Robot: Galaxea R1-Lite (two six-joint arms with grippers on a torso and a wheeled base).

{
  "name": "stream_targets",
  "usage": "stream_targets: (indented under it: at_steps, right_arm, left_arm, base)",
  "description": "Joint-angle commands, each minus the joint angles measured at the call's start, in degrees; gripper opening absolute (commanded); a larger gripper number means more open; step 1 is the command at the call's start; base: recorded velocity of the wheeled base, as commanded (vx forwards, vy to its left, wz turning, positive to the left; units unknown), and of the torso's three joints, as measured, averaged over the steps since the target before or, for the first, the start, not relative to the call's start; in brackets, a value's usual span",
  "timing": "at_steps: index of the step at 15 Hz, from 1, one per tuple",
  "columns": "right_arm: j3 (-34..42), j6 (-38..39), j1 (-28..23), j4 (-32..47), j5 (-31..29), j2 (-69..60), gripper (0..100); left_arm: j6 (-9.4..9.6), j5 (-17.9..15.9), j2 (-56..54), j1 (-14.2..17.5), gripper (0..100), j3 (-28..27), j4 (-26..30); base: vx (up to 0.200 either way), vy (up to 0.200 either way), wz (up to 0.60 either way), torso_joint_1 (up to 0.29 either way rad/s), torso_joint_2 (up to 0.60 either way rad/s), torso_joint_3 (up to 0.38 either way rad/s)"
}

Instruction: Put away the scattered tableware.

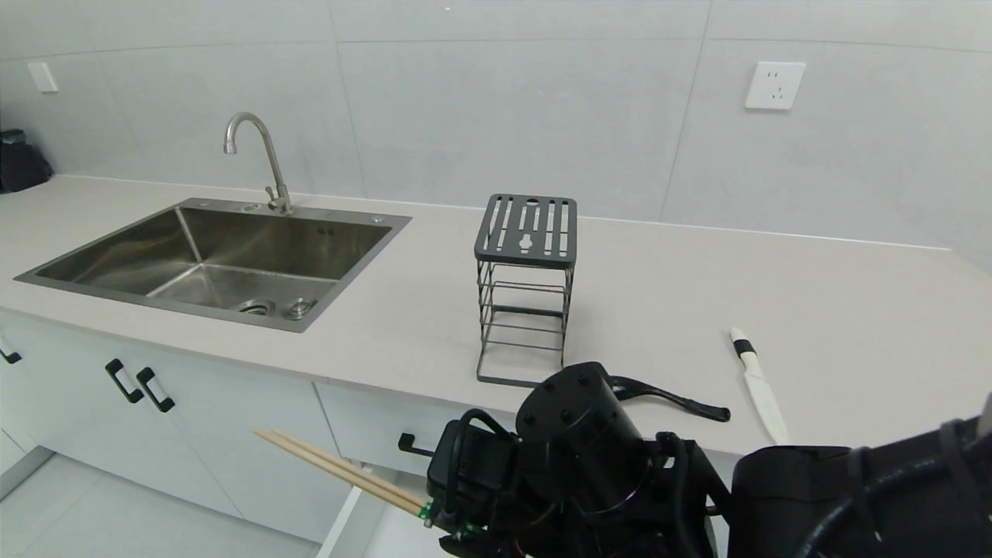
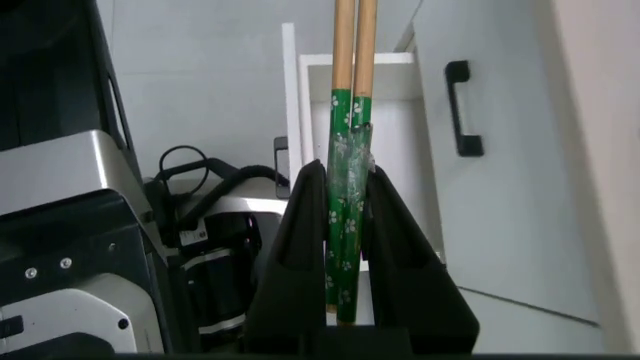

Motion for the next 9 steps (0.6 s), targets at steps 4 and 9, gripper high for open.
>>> stream_targets:
  at_steps: [4, 9]
  right_arm:
    - [-1.24, 0.25, 0.19, 0.05, 0.01, 2.77, 0]
    - [-1.33, 0.25, 0.19, 0.05, -0.08, 3.21, 0]
  left_arm:
    - [-0.01, -0.02, 0.07, 0.00, 100, 0.00, -0.02]
    - [-0.01, -0.02, 0.07, 0.00, 100, 0.00, -0.02]
  base:
    - [0.000, 0.000, 0.00, -0.245, 0.49, 0.239]
    - [0.000, 0.000, 0.00, -0.244, 0.47, 0.224]
